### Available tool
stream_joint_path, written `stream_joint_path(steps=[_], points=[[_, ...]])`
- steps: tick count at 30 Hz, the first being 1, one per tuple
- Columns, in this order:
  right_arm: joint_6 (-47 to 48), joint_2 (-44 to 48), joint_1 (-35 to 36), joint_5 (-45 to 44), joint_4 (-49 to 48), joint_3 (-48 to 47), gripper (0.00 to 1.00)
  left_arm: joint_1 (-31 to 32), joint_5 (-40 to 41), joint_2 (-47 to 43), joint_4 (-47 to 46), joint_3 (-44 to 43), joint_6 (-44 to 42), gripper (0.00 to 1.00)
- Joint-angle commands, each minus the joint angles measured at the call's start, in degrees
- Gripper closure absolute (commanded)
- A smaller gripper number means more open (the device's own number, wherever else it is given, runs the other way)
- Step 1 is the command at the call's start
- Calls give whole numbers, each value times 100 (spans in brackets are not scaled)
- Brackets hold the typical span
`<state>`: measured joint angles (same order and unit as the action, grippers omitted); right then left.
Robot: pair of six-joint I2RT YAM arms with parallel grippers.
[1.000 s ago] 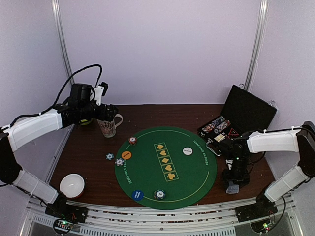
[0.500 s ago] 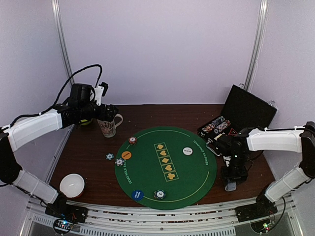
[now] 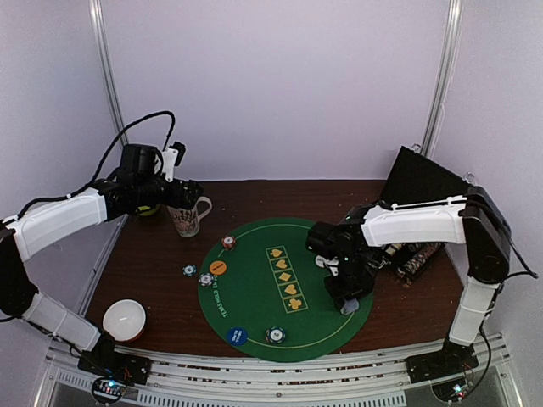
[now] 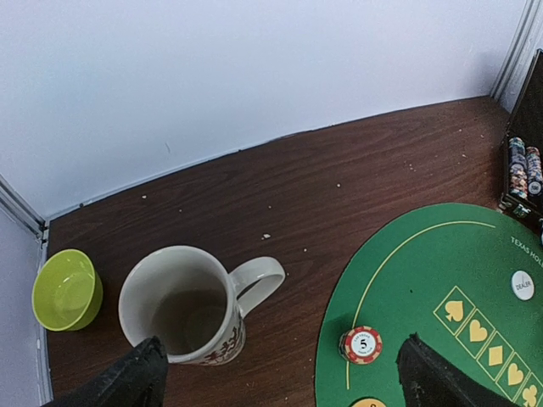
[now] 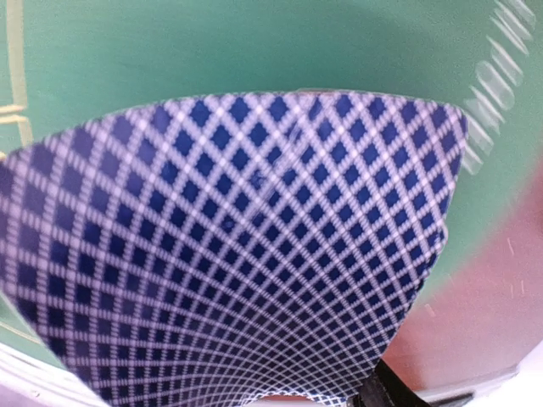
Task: Distribute texas hold em gaming equipment
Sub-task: Place the poker card on the poker table mat.
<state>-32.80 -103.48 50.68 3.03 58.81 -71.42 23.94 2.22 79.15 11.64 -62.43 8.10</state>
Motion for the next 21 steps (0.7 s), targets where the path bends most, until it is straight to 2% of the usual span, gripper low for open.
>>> stream_joint_path(steps=[1, 4, 6, 10, 12, 18, 21], points=[[977, -616, 377, -295, 392, -618, 53, -53, -59, 3, -171, 81, -9, 2], [1314, -923, 549, -415, 570, -870, 51, -53, -63, 20, -171, 82, -10, 2], [1422, -1071, 611, -453, 622, -957, 46, -55, -72, 30, -175, 80, -7, 2], [1453, -1116, 677, -485, 585, -1004, 29, -54, -93, 62, -193, 100, -4, 3], [1415, -1053, 699, -498, 543, -1023, 19, -54, -152, 86, -218, 107, -14, 4], [1209, -635, 702, -685, 588, -1012, 2, 76, -719, 251, -273, 22, 3, 12], [961, -88, 715, -711, 671, -977, 0, 550, -754, 455, -181, -143, -62, 16]])
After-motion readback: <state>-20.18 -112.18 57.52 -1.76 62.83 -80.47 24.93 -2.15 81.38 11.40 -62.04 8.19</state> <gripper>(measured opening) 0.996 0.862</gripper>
